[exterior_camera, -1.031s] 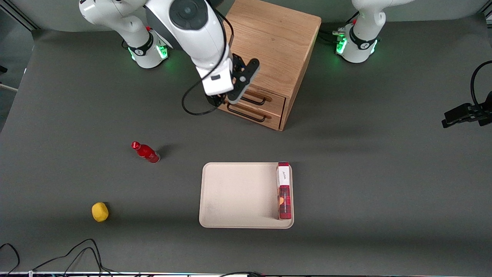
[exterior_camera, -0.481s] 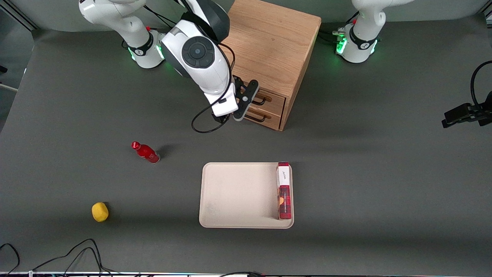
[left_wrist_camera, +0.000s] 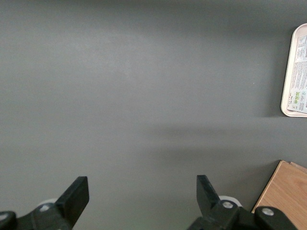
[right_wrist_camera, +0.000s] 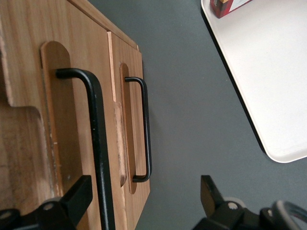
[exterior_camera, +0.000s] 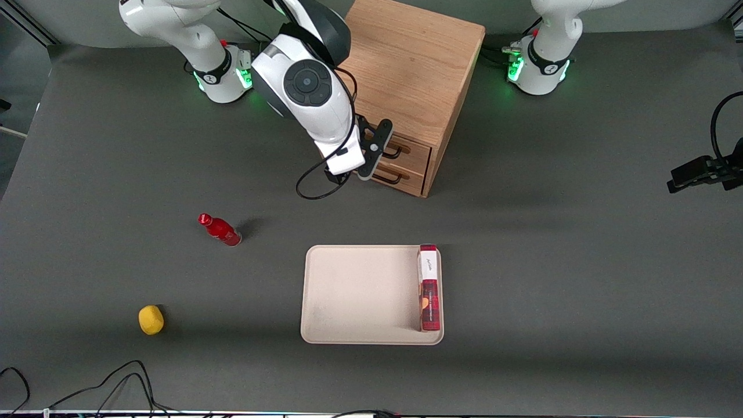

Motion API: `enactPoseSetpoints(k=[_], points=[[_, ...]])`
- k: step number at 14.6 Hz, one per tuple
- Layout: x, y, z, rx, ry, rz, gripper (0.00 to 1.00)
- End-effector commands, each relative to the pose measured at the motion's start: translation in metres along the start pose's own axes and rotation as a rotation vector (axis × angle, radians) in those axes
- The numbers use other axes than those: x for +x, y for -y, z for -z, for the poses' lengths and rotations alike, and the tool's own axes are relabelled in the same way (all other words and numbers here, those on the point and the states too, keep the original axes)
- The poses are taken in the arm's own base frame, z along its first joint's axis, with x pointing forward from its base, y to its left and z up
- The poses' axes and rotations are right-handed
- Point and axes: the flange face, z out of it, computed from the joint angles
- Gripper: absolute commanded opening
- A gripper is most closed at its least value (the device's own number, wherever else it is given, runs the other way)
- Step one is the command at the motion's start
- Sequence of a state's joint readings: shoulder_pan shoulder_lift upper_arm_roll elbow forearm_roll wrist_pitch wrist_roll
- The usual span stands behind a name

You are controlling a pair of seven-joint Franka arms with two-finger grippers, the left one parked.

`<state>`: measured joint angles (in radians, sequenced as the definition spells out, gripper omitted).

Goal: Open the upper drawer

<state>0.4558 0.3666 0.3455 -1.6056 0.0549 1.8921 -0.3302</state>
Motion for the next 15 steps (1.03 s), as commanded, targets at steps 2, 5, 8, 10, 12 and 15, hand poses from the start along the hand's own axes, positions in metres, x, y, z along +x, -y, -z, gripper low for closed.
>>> enactPoseSetpoints(k=[2, 5, 8, 10, 12, 15], points=[[0.003, 0.000, -0.008, -0.001, -0.020, 0.026, 1.00], [0.007, -0.009, -0.022, -0.018, -0.039, 0.039, 1.00], [0.004, -0.023, -0.021, -0.022, -0.045, 0.052, 1.00], [0.000, -0.037, -0.018, -0.024, -0.051, 0.086, 1.00], [-0.005, -0.052, -0.015, -0.029, -0.067, 0.090, 1.00], [-0.008, -0.067, -0.008, -0.040, -0.092, 0.081, 1.00]])
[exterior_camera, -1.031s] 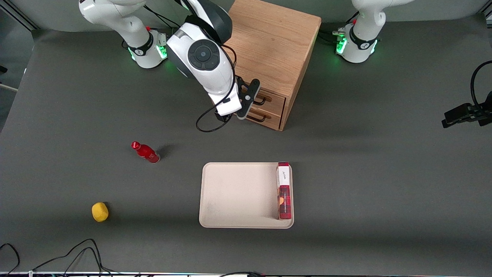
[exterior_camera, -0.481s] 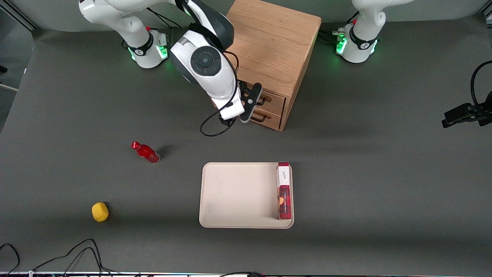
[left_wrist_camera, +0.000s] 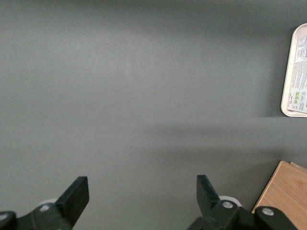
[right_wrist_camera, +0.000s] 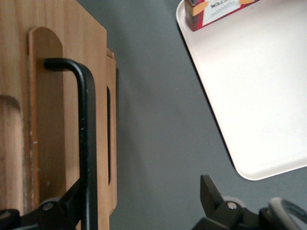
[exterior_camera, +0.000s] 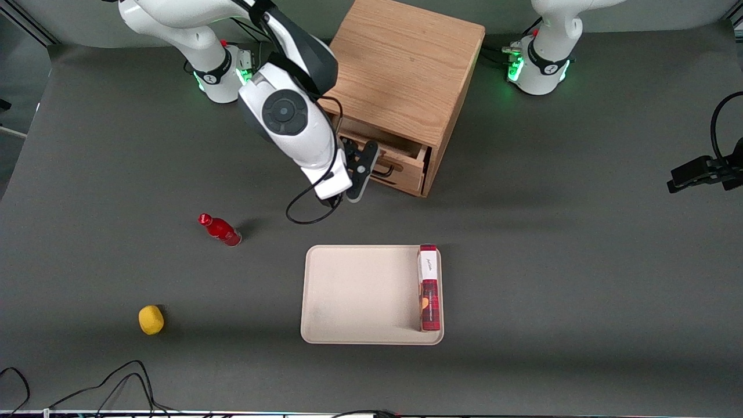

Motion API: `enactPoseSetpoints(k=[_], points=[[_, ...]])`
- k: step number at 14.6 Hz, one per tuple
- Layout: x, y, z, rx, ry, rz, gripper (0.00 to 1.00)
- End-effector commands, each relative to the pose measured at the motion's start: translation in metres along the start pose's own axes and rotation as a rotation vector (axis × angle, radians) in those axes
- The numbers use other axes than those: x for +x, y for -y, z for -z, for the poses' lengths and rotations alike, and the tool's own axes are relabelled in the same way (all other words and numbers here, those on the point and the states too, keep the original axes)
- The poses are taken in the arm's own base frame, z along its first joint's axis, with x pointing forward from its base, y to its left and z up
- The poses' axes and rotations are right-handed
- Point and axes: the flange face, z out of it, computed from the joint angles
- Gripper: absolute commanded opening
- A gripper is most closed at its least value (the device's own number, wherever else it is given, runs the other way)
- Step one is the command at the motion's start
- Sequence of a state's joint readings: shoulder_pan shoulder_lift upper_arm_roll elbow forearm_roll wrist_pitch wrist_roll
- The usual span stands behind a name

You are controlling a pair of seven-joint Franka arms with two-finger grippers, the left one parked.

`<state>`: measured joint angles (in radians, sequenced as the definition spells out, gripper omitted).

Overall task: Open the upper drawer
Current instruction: 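Pull the upper drawer out by its handle with the right gripper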

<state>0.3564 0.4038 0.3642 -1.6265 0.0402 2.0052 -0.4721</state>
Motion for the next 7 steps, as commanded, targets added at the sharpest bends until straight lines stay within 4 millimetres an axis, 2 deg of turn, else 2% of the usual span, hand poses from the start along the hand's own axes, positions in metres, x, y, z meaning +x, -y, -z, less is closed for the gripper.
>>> enactPoseSetpoints(k=[1, 7], points=[[0.001, -0.009, 0.004, -0.020, -0.027, 0.017, 1.00], [-0.004, -0.034, 0.006, -0.049, -0.077, -0.012, 1.00]])
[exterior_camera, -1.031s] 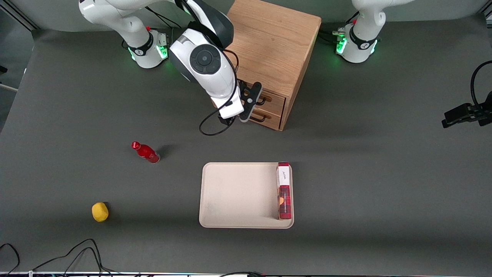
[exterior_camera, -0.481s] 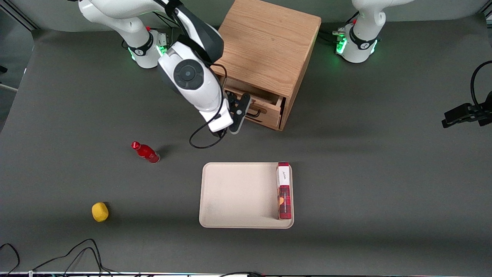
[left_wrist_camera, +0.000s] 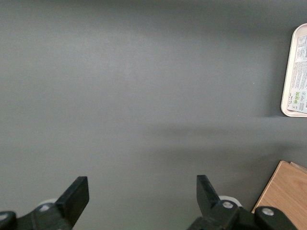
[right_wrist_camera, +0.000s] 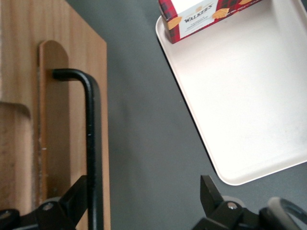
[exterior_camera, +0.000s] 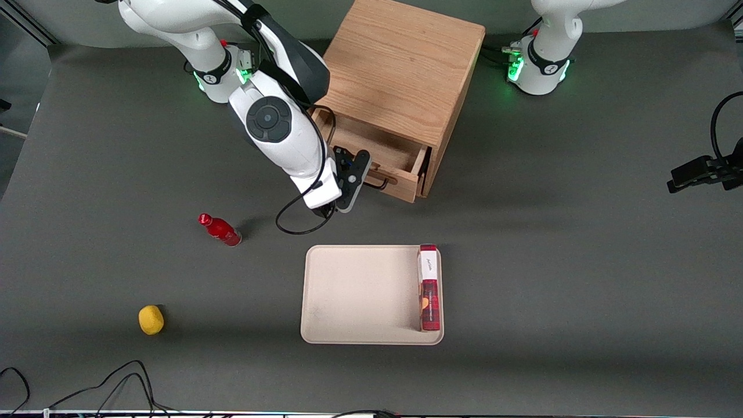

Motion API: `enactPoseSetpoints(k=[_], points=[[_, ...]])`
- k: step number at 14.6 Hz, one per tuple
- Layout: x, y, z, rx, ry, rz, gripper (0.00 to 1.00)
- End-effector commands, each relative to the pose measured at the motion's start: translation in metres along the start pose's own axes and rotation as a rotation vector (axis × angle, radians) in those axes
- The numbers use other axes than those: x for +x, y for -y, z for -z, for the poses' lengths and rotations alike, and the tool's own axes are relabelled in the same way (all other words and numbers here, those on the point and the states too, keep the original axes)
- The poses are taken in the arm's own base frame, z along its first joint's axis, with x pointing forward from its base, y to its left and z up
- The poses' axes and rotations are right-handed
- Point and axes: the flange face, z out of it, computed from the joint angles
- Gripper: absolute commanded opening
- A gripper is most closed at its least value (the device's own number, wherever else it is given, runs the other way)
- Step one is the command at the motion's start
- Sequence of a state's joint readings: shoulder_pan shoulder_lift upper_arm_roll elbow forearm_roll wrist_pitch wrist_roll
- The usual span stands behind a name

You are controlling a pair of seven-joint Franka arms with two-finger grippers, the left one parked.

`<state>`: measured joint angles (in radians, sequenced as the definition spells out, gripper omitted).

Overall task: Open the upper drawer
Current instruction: 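Pull the upper drawer out by its handle with the right gripper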

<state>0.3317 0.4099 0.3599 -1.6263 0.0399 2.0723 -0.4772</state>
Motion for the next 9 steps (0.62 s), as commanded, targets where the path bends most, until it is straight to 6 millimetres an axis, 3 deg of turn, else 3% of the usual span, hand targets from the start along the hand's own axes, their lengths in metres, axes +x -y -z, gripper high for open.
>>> enactPoseSetpoints(k=[1, 4, 9], points=[[-0.005, -0.022, 0.002, -0.021, -0.025, 0.016, 1.00], [-0.018, -0.046, 0.007, -0.027, -0.032, 0.025, 1.00], [-0.015, -0.060, 0.013, -0.032, -0.054, 0.013, 1.00]])
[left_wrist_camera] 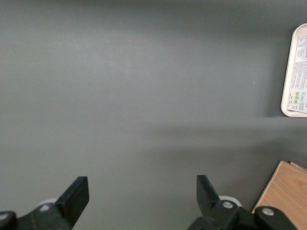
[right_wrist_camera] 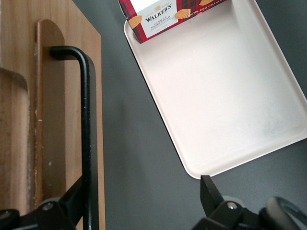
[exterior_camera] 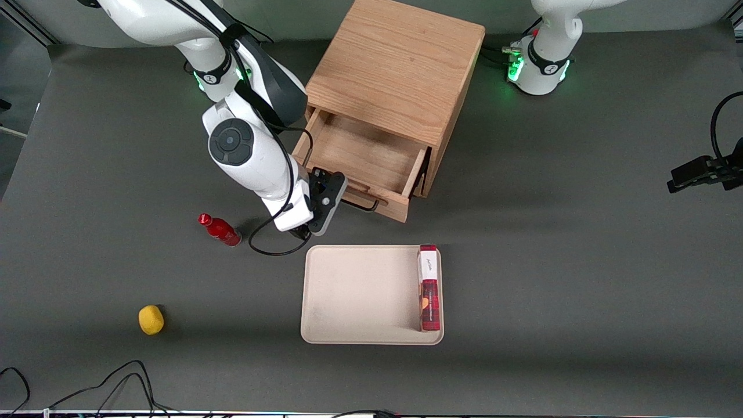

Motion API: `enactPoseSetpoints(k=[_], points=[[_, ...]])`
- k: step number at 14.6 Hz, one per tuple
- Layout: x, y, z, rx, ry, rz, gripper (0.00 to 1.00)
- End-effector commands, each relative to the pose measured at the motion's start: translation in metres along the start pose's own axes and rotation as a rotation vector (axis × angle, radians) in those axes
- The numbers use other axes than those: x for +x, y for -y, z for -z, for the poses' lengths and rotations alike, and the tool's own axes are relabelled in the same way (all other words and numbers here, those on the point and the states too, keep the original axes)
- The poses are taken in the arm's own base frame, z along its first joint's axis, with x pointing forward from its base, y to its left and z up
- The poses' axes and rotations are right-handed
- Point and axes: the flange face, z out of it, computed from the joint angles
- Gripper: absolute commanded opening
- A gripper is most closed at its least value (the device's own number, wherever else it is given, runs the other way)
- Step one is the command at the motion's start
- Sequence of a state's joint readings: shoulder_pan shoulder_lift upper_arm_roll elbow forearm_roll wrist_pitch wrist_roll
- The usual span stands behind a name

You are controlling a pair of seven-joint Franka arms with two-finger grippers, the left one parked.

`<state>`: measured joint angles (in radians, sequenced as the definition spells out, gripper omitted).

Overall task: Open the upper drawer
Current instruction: 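Pull the upper drawer out by its handle with the right gripper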

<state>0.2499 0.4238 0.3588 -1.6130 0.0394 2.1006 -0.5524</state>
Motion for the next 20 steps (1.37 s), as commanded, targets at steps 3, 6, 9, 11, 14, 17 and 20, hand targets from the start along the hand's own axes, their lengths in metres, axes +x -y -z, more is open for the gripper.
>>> enactPoseSetpoints(k=[3, 6, 9, 11, 14, 17, 20], points=[[0.007, -0.018, 0.005, -0.019, -0.040, 0.005, 1.00], [0.007, -0.034, 0.005, -0.028, -0.068, -0.016, 1.00], [0.006, -0.042, 0.004, -0.028, -0.075, -0.027, 1.00], [0.007, -0.046, 0.008, -0.033, -0.084, -0.024, 1.00], [0.005, -0.056, 0.010, -0.036, -0.093, -0.036, 1.00], [0.004, -0.066, 0.014, -0.040, -0.104, -0.050, 1.00], [0.000, -0.074, 0.015, -0.049, -0.116, -0.054, 1.00]])
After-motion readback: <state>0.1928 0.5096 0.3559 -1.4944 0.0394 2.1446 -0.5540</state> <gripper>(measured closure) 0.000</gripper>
